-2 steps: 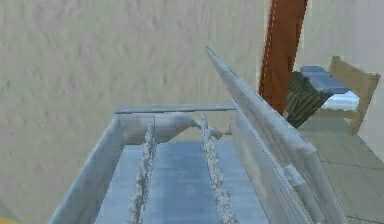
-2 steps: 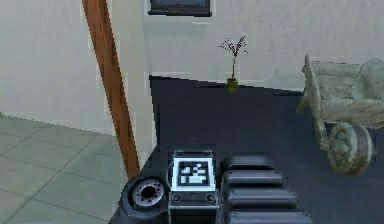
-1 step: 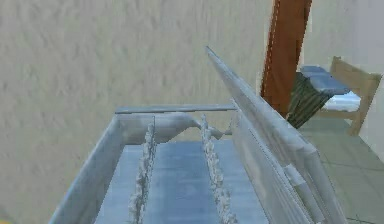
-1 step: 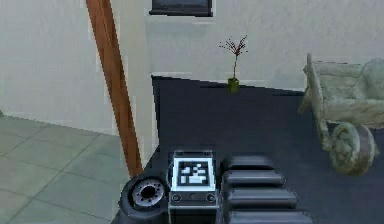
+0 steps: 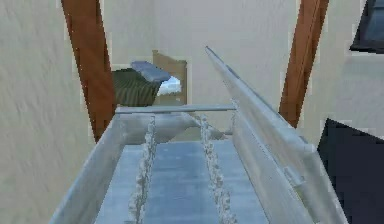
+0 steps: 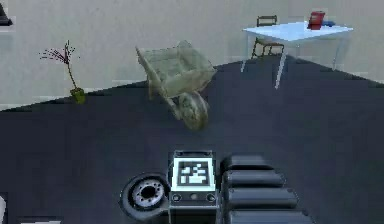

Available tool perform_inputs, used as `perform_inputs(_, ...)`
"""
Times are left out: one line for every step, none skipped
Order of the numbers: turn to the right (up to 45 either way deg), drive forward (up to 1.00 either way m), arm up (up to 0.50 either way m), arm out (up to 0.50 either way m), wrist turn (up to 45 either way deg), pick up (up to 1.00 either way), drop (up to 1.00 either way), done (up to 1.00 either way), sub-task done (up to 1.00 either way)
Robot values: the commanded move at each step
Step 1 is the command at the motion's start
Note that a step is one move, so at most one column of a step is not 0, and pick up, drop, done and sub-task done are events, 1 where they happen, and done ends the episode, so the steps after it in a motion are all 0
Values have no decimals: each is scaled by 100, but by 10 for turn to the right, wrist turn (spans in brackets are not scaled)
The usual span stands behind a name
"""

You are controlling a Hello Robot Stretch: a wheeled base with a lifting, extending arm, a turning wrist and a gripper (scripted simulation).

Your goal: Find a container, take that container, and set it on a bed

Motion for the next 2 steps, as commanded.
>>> perform_inputs(450, 0, 0, 0, 0, 0, 0, 0, 0)
perform_inputs(150, 0, 0, 0, 0, 0, 0, 0, 0)
